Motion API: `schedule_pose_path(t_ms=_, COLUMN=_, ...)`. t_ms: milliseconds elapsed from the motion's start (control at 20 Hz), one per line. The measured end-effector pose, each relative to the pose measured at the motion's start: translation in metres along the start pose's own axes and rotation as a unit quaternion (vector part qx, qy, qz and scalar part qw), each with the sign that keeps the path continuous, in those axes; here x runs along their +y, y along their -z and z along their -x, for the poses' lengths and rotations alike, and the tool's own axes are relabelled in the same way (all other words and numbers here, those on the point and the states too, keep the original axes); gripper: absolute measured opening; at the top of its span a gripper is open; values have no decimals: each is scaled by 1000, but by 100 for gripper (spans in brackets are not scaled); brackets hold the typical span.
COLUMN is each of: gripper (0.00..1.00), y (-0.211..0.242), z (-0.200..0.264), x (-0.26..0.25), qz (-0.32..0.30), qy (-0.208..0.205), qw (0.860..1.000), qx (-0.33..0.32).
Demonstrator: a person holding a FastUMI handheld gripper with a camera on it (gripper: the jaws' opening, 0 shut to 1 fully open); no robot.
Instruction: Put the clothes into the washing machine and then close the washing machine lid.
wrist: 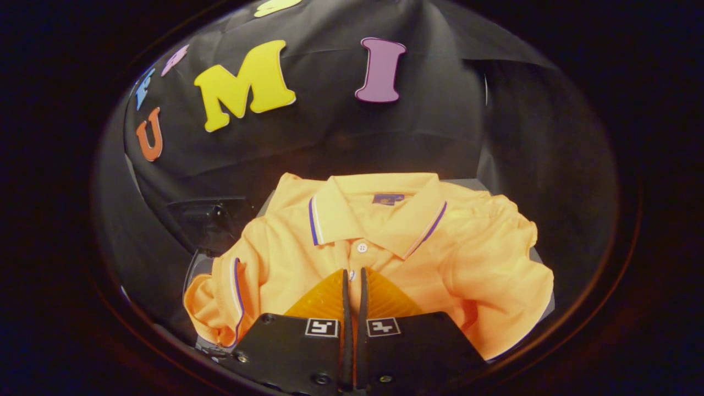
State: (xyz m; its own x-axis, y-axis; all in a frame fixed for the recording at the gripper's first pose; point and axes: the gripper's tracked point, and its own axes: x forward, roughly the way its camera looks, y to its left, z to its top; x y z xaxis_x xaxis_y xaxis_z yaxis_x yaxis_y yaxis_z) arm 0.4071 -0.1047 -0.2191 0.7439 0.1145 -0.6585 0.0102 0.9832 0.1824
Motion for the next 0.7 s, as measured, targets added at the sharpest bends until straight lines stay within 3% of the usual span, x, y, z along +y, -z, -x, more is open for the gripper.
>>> schedule_pose_path(t_ms=350, gripper=6, y=-57, z=35, x=31, qz=12, qy=-57, qw=998, qx=-40)
schedule_pose_path(t_ms=600, gripper=6, y=-99, z=69, x=72, qz=17, qy=-108, qw=992, qx=-56)
schedule_pose_path(t_ms=700, gripper=6, y=-97, z=70, x=101, qz=26, qy=-129, qw=990, qx=-58)
